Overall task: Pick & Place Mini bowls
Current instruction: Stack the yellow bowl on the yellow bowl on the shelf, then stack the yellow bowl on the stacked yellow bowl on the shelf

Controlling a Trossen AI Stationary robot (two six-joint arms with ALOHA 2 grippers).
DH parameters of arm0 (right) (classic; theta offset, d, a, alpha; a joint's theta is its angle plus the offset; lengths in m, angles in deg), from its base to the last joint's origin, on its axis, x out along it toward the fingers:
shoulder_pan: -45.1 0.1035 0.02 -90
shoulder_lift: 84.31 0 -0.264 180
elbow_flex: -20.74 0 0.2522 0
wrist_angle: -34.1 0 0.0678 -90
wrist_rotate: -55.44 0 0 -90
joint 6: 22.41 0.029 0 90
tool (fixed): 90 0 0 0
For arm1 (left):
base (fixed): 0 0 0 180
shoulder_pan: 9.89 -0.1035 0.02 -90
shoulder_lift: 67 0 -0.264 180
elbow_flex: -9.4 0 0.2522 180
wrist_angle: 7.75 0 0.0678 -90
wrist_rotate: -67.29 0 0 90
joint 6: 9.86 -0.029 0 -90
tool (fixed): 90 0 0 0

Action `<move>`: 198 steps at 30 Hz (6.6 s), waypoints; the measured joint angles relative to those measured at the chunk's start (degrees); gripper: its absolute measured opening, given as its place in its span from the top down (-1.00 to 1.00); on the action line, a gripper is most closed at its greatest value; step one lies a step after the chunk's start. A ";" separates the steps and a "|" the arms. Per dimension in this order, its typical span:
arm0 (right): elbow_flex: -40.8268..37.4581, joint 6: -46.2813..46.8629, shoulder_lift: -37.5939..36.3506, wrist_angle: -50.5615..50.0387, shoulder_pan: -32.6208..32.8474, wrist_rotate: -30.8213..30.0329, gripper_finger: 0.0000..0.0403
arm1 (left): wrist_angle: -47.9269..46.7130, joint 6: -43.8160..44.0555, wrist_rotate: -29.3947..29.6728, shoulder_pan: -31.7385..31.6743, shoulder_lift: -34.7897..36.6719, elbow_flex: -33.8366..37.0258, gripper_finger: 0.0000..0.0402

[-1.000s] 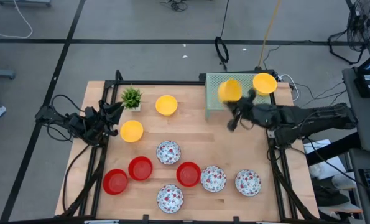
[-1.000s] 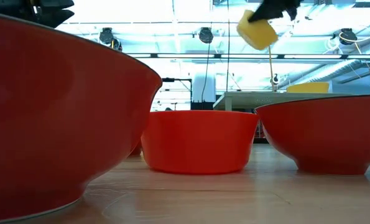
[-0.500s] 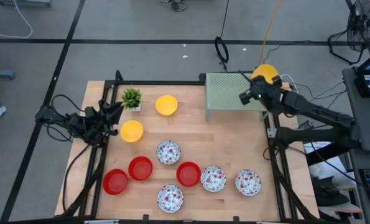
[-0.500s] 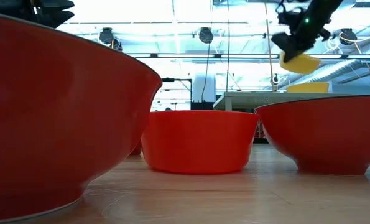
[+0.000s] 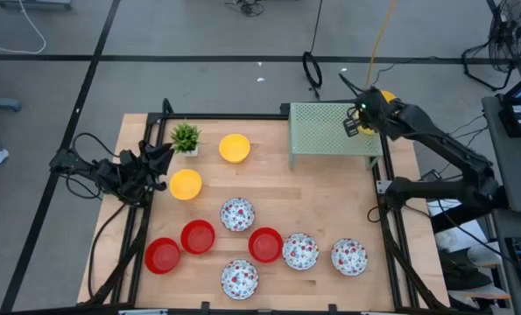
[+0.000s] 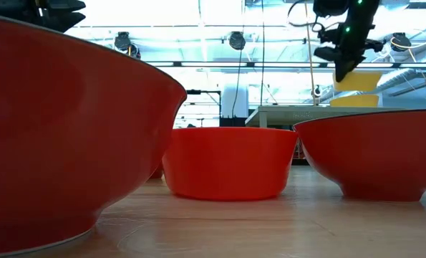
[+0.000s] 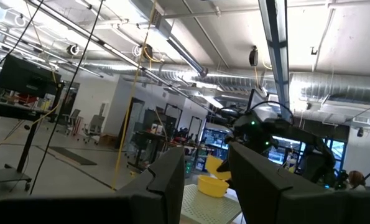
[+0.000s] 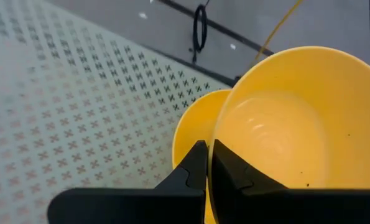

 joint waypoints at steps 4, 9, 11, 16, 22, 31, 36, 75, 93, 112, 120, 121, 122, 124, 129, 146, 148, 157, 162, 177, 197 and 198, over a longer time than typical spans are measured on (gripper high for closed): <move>0.00 -0.09 3.44 -1.17 -0.95 -0.07 1.00 | 0.00 0.02 0.00 -0.02 0.00 0.00 0.36; 0.00 -1.07 6.28 -0.56 -1.36 -0.20 1.00 | 0.00 0.02 0.00 0.01 0.00 0.00 0.36; 0.00 -1.18 7.10 -0.66 -1.36 -0.17 1.00 | 0.00 0.02 0.00 0.00 0.00 0.00 0.36; 0.00 -2.29 7.65 -0.64 -1.34 -0.06 1.00 | 0.00 0.02 0.00 0.01 0.00 0.00 0.36; 0.00 -2.88 7.65 -0.66 -1.34 -0.02 0.97 | 0.00 0.04 0.01 0.01 0.00 0.00 0.36; -0.02 -2.71 7.65 -0.66 -1.34 -0.02 0.96 | 0.00 0.07 0.02 0.01 0.00 0.00 0.36; -0.02 -2.71 7.65 -0.68 -1.34 -0.11 0.95 | 0.00 0.07 0.01 0.00 0.00 0.00 0.36; -0.07 0.26 2.49 34.76 19.09 19.52 0.15 | -1.51 -5.05 -3.10 0.00 0.00 0.00 0.36; -0.07 -3.11 13.88 48.90 33.56 25.11 0.15 | -10.15 -4.01 -1.22 0.01 -3.95 -0.65 0.36; -0.07 -2.47 7.03 42.79 41.92 25.09 0.15 | -41.06 3.25 6.17 -5.68 -43.84 -28.14 0.36; -0.07 -2.64 7.06 36.11 42.68 23.09 0.15 | -56.15 12.50 -15.12 -19.12 -53.24 -36.25 0.36; -0.07 -2.65 7.06 35.17 42.67 22.13 0.15 | -57.03 12.47 -16.80 -20.82 -54.34 -36.73 0.36; -0.07 -2.70 7.06 34.38 42.63 21.32 0.15 | -57.91 12.10 -18.87 -22.54 -55.40 -37.15 0.36; -0.07 -3.05 7.06 33.28 42.61 20.26 0.15 | -58.30 11.04 -23.22 -25.84 -57.49 -37.40 0.36; -0.07 -4.94 7.06 30.10 42.61 18.94 0.15 | -58.03 4.32 -33.28 -32.63 -62.42 -37.40 0.36; -0.07 -7.41 7.06 29.30 42.61 18.99 0.15 | -47.51 -5.40 -45.48 -44.83 -78.94 -37.40 0.36; -0.07 -7.43 7.06 29.30 42.61 19.01 0.15 | -47.70 -5.35 -47.12 -45.47 -80.09 -37.40 0.36; -0.07 -7.65 7.06 29.30 42.61 19.02 0.15 | -46.19 -5.31 -47.61 -46.53 -84.74 -37.40 0.38; -0.07 -7.65 7.06 29.22 42.61 19.02 0.15 | -46.44 -2.99 -48.13 -46.42 -85.18 -37.40 0.66; -5.32 -23.95 7.06 31.46 42.59 19.24 0.15 | -46.21 -0.70 -62.98 -37.74 -74.63 -39.16 0.96; -13.70 -30.73 15.26 64.66 47.27 46.62 0.15 | -38.27 -6.99 -84.88 -17.87 -73.02 -42.38 0.96; -13.70 -30.88 15.91 65.93 47.74 46.68 0.15 | -38.25 -6.95 -86.41 -17.87 -73.00 -42.40 0.95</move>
